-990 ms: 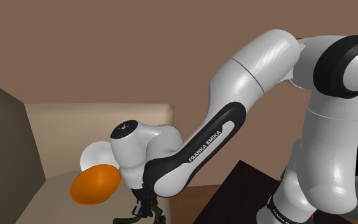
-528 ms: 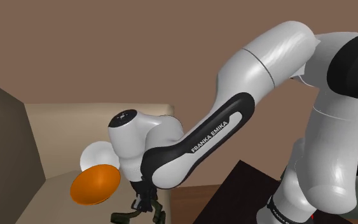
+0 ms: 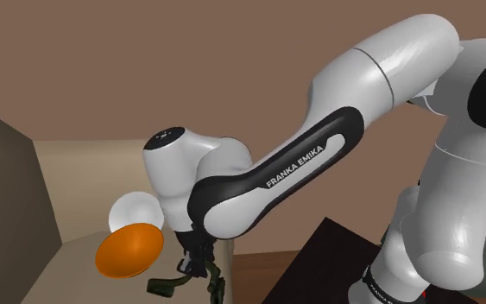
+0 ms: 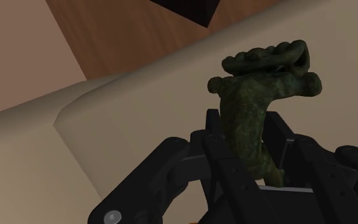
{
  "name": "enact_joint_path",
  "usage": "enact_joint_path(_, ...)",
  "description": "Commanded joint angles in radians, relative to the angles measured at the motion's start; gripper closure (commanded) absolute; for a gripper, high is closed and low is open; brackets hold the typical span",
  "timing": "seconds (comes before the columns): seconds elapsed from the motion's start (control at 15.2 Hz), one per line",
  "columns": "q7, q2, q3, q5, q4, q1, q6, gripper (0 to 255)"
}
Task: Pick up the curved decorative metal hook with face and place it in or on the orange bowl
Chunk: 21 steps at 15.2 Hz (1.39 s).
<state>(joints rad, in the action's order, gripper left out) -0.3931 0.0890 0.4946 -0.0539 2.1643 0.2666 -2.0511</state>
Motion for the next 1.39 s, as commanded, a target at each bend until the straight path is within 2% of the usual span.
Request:
enact_joint_path(0.0, 0.008, -0.015, 0.000, 0.008, -0.012, -0.002, 0.025, 255)
enact_joint_path(0.99, 0.044, -0.105, -0.002, 0.053, -0.123, -0.009, 0.215, 255)
enact_joint_path(1.32, 0.037, 0.078, -0.018, -0.036, -0.364, -0.014, 0.294, 255)
